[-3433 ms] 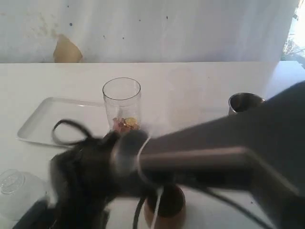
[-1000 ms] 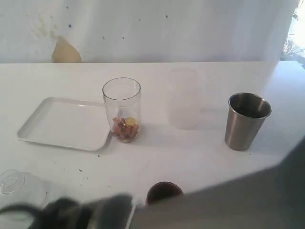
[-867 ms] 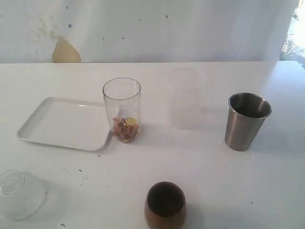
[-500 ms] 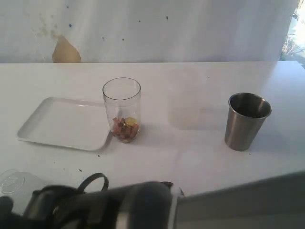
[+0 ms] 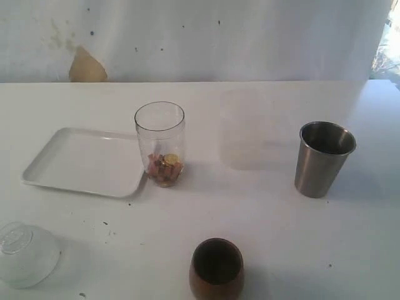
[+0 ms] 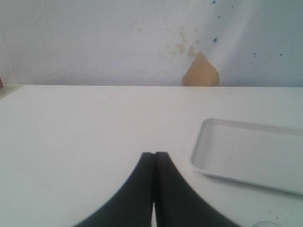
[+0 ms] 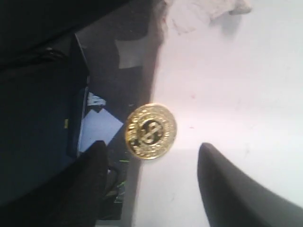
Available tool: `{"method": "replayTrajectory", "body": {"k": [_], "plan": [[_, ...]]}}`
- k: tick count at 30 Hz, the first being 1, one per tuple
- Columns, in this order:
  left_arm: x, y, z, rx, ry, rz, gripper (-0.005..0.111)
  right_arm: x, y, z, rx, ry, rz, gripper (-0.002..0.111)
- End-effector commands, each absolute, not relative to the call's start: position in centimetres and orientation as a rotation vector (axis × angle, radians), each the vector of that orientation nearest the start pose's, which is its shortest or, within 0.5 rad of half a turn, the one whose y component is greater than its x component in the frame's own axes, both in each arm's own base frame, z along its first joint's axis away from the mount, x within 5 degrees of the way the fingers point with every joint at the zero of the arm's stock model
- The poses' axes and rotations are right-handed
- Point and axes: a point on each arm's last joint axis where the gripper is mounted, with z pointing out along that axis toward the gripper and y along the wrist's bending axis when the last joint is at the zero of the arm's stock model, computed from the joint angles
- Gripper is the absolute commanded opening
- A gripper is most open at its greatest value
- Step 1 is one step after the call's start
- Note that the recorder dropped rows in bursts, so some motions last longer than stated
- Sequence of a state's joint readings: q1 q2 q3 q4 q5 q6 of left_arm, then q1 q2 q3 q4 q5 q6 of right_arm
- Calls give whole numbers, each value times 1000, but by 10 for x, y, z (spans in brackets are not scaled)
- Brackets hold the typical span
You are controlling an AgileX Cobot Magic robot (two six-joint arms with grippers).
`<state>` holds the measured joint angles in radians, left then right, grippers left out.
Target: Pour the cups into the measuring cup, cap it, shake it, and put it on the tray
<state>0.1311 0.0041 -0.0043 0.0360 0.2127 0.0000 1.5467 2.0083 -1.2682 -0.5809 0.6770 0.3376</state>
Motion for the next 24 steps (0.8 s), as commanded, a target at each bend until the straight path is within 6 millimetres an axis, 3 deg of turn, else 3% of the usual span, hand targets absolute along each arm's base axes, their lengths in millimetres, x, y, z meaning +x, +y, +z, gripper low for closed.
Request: {"method": "replayTrajectory", "body": {"k": [1,7,12,21,24], "plan": [[55,8,195,-84,1686,124,1,41,398,141,-1922,1779,-98,53],[55,8,195,-84,1686,124,1,28,395,139,-1948,1789,-132,53],[55,8,195,-84,1686,124,1,6,402,137,-1991,1741,0,53],[55,8,195,-84,1686,124,1,12,399,106,-2041,1769,-133,53],[55,8,195,-84,1686,124,1,12,400,105,-2030,1747,-143,52]]}}
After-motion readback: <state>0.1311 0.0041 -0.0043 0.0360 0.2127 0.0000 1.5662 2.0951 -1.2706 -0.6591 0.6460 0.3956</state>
